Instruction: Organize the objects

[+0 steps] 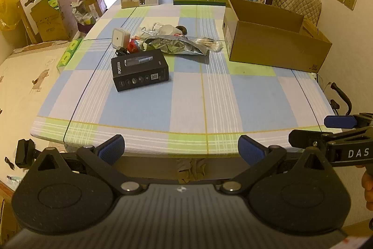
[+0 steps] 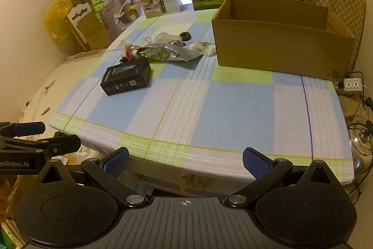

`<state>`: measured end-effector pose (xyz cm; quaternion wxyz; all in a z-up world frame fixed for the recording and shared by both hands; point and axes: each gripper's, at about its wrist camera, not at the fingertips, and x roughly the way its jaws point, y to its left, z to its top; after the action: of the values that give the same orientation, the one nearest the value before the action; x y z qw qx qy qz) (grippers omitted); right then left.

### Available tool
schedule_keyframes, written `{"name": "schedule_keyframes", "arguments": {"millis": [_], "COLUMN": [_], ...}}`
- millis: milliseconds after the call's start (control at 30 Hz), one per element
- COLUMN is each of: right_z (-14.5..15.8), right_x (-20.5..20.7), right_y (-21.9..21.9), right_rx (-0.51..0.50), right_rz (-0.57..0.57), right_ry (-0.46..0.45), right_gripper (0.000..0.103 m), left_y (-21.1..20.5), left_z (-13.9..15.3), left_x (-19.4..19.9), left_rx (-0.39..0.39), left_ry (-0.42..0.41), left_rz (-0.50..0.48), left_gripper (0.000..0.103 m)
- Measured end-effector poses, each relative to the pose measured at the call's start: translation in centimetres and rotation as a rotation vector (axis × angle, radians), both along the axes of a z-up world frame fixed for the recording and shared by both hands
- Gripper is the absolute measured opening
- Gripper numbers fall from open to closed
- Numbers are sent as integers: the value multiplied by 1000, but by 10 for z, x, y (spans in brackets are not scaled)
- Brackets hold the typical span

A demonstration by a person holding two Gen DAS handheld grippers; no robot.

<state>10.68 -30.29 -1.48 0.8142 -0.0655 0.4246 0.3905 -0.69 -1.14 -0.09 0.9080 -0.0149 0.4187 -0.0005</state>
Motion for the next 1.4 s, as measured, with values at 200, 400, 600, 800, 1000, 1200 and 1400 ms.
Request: {"name": "schedule_keyframes", "arguments": {"millis": [200, 400, 600, 800, 1000, 1200, 1400], "right_z": [1, 1, 1, 0, 0, 1, 0], "right_x": [-1, -1, 0, 3, 10, 14, 17], "right_y": [-3, -6, -7, -12, -20, -23, -22], "right_rx": [0, 3, 4, 10, 19, 27, 29], "right_rz": [4, 6, 9, 15, 33, 46, 61], "right_ry": [2, 3, 5, 7, 8, 5, 10], "right_gripper": [101, 101, 101, 101, 101, 101, 101], "left_y": [-1, -2, -6, -17, -22, -25, -24], "left_z": [-1, -2, -4, -6, -5, -4, -6], "left_x": [-1, -3, -3, -1, -1, -3, -2], "left_rx": [1, 5, 8, 14, 16, 21, 28], "left_ry": [1, 1, 3, 8, 9, 2, 9], "left_rz": [2, 1, 2, 5, 16, 20, 32], "left_gripper": [102, 102, 102, 102, 102, 102, 102]}}
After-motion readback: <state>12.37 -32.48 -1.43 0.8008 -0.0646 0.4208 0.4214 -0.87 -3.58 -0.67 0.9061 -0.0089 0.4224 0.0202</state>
